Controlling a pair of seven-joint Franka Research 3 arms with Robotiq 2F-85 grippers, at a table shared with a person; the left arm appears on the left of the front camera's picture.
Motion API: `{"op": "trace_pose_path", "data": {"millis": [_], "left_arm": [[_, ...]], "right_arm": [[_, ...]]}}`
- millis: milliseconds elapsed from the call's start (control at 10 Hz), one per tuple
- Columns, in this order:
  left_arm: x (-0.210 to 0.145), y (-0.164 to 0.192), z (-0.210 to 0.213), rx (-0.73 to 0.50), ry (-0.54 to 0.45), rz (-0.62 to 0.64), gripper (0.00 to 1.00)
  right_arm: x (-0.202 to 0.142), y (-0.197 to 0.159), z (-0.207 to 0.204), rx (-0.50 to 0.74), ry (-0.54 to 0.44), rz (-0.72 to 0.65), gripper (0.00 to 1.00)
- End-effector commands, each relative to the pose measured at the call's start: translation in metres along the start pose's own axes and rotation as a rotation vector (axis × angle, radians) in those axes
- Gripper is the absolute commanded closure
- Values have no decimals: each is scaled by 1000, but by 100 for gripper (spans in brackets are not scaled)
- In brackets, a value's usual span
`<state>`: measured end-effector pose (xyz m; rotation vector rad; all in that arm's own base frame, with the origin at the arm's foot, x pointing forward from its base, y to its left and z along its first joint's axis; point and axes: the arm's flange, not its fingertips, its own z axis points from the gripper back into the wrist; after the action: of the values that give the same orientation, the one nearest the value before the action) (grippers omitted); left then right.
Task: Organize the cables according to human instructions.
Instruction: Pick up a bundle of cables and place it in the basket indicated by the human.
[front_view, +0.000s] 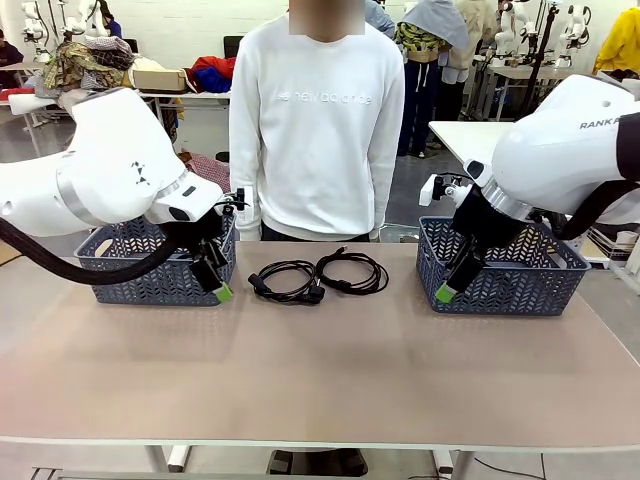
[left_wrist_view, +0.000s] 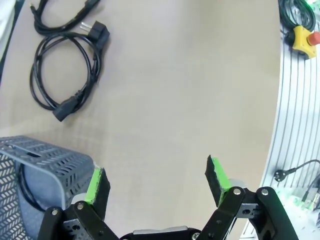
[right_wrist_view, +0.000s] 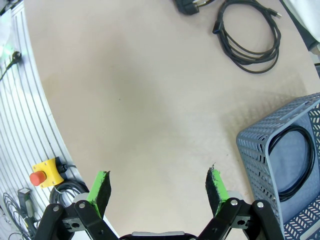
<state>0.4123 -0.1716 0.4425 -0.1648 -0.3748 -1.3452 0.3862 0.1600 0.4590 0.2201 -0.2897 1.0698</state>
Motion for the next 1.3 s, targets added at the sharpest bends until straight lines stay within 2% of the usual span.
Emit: {"op": "trace_pose_path", "data": {"millis": [0, 1200], "left_arm": [[-1, 1, 1, -3, 4, -5, 0], [-1, 1, 1, -3, 4, -5, 0]], "right_arm": [[2, -1, 2, -5, -3, -1, 0], [2, -1, 2, -5, -3, -1, 0]]}}
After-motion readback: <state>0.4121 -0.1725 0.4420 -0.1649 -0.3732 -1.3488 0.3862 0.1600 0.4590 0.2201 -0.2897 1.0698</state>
